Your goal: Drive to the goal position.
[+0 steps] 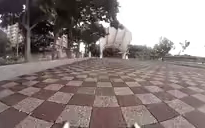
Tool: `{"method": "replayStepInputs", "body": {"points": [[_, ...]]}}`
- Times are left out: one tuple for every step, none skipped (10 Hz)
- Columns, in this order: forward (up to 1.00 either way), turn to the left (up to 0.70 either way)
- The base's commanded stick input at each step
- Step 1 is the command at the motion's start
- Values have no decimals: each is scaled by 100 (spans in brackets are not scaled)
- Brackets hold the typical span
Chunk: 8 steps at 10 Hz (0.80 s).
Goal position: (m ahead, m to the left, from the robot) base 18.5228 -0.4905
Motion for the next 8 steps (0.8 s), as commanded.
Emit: {"method": "replayStepInputs", "body": {"points": [[100, 0], [100, 0], [100, 0], [100, 0], [100, 0], [100, 0], [100, -2], [100, -18]]}}
